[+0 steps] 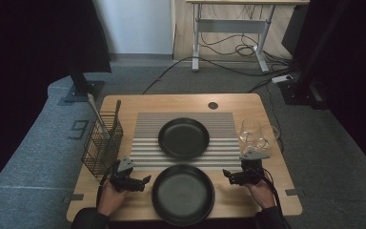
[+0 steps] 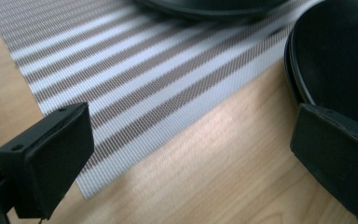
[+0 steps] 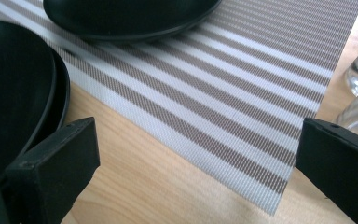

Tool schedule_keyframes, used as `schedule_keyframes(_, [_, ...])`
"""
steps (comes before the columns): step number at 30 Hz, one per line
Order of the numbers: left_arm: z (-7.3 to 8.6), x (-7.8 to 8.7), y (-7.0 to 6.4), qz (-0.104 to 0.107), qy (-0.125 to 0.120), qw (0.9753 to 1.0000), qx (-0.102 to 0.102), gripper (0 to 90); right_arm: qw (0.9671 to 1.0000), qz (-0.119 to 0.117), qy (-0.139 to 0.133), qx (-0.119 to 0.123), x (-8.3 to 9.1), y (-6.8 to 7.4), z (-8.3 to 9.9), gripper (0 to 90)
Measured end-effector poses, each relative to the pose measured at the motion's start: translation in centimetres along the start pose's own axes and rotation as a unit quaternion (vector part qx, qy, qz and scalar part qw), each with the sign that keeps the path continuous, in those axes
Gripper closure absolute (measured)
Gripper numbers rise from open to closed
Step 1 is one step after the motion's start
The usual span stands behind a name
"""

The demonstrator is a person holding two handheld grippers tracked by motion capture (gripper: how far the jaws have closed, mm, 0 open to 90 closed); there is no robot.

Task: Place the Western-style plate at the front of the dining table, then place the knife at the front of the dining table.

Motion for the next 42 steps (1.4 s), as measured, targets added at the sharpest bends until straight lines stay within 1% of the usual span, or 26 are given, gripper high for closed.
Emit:
schedule_keyframes(1, [0.2, 0.0, 0.0, -0.001, 0.003, 1.0000, -0.003, 0.0, 1.0000, -0.001, 0.002, -0.001, -0.1, 0.0, 0.3, 0.0])
schedule_keyframes(4, [0.6, -0.3, -0.1, 0.001, 0.012, 0.9999, 0.000, 0.0, 0.9999, -0.001, 0.010, -0.003, -0.3, 0.0, 1.0, 0.0])
schedule_keyframes(7, [1.0, -0.6, -0.1, 0.001, 0.025, 0.9997, -0.006, 0.0, 0.9999, 0.002, 0.017, -0.002, -0.6, -0.1, 1.8, 0.0])
schedule_keyframes(12, [1.4, -1.0, -0.2, -0.003, 0.042, 0.9990, -0.017, 0.0, 0.9993, 0.010, 0.037, 0.002, -1.2, -0.4, 2.8, 0.0])
schedule_keyframes(14, [1.5, -1.1, -0.3, -0.001, 0.044, 0.9988, -0.019, 0.0, 0.9991, 0.009, 0.042, 0.002, -1.4, -0.4, 3.1, 0.0])
schedule_keyframes(18, [1.7, -1.4, -0.4, 0.000, 0.060, 0.9978, -0.028, 0.0, 0.9986, 0.006, 0.052, 0.005, -1.8, -0.4, 3.6, 0.0])
schedule_keyframes(21, [1.7, -1.5, -0.5, 0.000, 0.061, 0.9977, -0.028, 0.0, 0.9983, 0.006, 0.059, 0.005, -2.0, -0.4, 3.9, 0.0])
schedule_keyframes(26, [1.7, -1.5, -0.3, 0.004, 0.066, 0.9976, -0.020, 0.0, 0.9985, 0.006, 0.055, 0.004, -2.1, -0.5, 4.0, 0.0])
schedule_keyframes(42, [1.7, -1.5, -0.3, 0.004, 0.067, 0.9976, -0.021, 0.0, 0.9985, 0.009, 0.055, 0.001, -2.1, -0.4, 4.0, 0.0])
Point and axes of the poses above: each handheld gripper's, and its own axes: x roughly backward along the jaws, z roughly out of its underside, y roughly to its left, the point moved 3 cm from there along -x, roughly forward along the jaws, and after that the axes turned 14 degrees about -z, right-handed, at the moved point
